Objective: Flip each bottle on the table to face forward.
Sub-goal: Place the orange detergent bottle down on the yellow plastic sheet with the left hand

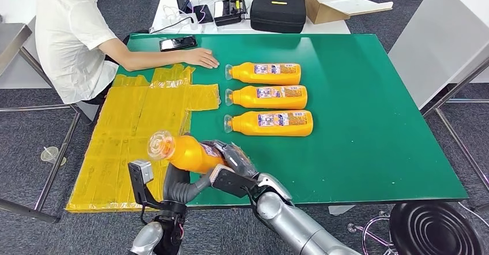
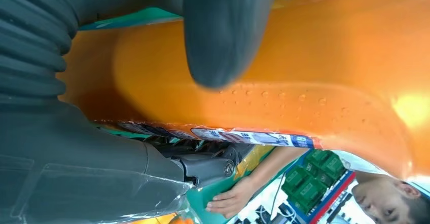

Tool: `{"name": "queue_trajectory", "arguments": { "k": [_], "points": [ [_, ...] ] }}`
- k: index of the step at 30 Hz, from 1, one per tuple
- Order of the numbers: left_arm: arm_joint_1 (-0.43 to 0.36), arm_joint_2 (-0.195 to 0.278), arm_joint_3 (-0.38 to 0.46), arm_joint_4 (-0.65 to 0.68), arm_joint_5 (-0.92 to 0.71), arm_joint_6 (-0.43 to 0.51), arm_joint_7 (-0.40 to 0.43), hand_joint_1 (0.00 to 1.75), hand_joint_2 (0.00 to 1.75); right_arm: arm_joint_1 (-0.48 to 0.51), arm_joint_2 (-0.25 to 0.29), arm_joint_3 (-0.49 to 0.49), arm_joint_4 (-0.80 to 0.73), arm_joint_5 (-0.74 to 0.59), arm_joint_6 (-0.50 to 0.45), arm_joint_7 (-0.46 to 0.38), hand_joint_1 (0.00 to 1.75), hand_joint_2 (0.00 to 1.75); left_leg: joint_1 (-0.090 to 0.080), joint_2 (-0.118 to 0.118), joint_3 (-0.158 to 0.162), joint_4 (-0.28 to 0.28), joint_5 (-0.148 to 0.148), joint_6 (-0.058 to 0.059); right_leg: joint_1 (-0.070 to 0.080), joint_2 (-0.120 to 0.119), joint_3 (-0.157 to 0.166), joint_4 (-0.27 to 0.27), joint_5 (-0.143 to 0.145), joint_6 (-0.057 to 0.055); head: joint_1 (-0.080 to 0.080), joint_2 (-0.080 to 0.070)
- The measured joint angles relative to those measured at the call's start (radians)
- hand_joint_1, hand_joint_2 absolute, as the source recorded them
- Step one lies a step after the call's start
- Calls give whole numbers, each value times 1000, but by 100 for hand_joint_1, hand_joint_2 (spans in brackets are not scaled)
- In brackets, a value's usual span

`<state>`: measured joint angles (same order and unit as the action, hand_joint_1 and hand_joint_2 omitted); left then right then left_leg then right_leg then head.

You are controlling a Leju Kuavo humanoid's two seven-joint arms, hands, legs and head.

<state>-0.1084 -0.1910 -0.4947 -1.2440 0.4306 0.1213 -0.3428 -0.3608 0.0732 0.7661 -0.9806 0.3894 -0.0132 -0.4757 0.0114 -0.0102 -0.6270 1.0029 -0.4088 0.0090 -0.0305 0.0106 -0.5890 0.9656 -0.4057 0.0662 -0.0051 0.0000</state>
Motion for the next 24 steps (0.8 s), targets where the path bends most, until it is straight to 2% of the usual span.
{"name": "queue_trajectory", "arguments": {
  "k": [16,17,20,21,22,24],
  "points": [
    [-3,-12,5,-1,47,12,-4,0,175,6,0,39,-27,0,-7,7,175,175,0,0,0,0,0,0,0,0,0,0,0,0,0,0],
    [-3,-12,5,-1,54,4,-4,6,175,6,0,40,-27,-1,-8,7,175,175,0,0,0,0,0,0,0,0,0,0,0,0,0,0],
    [-2,-12,5,-5,79,-29,-1,134,175,6,0,47,-28,-5,-12,7,175,175,0,0,0,0,0,0,0,0,0,0,0,0,0,0],
    [-2,-12,5,-7,86,-41,-1,171,175,6,0,49,-28,-8,-13,6,173,175,0,0,0,0,0,0,0,0,0,0,0,0,0,0],
    [-2,-12,5,-10,90,-53,-3,175,175,6,0,50,-28,-11,-15,5,146,175,0,0,0,0,0,0,0,0,0,0,0,0,0,0],
    [1,-12,6,-18,92,-68,-14,175,175,6,0,53,-30,-17,-19,2,58,175,0,0,0,0,0,0,0,0,0,0,0,0,0,0]
  ]
}}
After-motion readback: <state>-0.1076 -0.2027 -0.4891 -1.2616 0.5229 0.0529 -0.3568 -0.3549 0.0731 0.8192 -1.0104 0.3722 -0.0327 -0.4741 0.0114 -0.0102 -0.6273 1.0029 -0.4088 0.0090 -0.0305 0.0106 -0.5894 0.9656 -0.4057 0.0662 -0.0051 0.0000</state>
